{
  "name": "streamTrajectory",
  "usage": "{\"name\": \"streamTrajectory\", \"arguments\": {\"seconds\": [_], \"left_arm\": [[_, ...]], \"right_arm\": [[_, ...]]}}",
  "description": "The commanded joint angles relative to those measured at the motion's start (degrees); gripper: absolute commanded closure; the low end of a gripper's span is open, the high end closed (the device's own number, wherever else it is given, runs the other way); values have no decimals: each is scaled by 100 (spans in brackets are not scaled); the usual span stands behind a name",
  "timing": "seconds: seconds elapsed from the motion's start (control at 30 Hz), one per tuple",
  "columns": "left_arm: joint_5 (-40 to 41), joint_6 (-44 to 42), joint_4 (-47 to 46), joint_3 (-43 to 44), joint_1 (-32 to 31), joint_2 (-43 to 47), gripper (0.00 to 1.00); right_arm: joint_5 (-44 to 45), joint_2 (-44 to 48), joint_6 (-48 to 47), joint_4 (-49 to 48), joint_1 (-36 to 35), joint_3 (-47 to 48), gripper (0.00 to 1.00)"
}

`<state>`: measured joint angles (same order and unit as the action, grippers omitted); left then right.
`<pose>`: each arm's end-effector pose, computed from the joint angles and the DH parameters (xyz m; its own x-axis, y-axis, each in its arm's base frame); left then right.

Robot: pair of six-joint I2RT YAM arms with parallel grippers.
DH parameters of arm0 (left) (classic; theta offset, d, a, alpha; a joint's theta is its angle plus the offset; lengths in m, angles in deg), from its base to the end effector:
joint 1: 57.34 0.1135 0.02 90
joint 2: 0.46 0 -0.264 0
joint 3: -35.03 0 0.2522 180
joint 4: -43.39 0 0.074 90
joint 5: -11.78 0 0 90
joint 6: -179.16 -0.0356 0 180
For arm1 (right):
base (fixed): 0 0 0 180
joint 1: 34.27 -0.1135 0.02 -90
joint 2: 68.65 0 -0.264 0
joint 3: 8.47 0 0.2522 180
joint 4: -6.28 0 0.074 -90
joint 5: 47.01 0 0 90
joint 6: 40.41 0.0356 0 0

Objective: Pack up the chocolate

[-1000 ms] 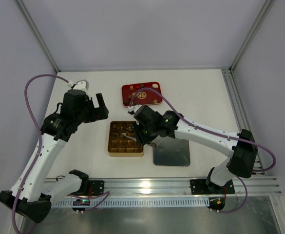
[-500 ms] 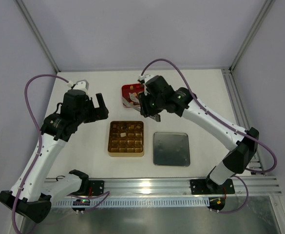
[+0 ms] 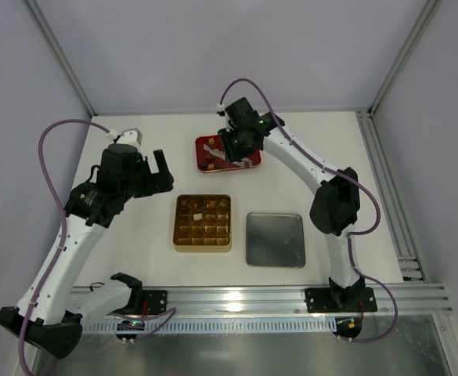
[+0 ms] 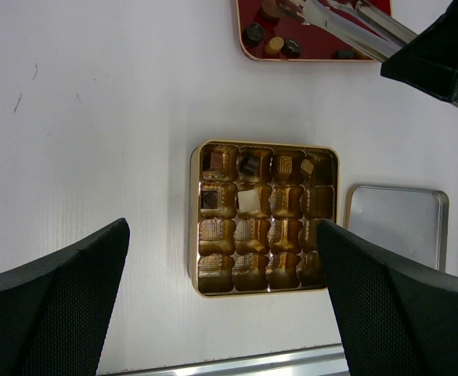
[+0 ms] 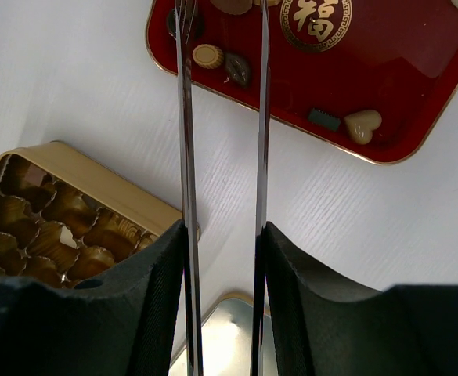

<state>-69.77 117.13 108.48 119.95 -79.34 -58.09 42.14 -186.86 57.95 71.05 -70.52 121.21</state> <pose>0.1773 -0.0660 0.3852 -0.6252 -0.2478 -0.7401 -0.0343 0.9561 -0.2910 0.3686 0.2709 0.3084 -0.7267 -0.3526 -0.5895 -0.4980 0.8615 0.0987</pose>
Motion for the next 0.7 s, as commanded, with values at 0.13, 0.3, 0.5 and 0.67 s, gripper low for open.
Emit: {"name": "streamTrajectory", "arguments": {"seconds": [0.13, 0.3, 0.5, 0.67], "left_arm": [[87, -81, 43, 223, -6, 58, 0], [78, -81, 61, 215, -6, 76, 0], [61, -72, 52, 223, -6, 50, 0], [69, -72, 44, 223, -6, 67, 0]], "right_arm": [[-118, -316, -265, 147, 13, 722, 55], [-109, -439, -300, 50, 13, 634, 55], [-65, -623, -352, -3, 4, 686, 55], [-56, -747, -353, -47, -5, 774, 55]]}}
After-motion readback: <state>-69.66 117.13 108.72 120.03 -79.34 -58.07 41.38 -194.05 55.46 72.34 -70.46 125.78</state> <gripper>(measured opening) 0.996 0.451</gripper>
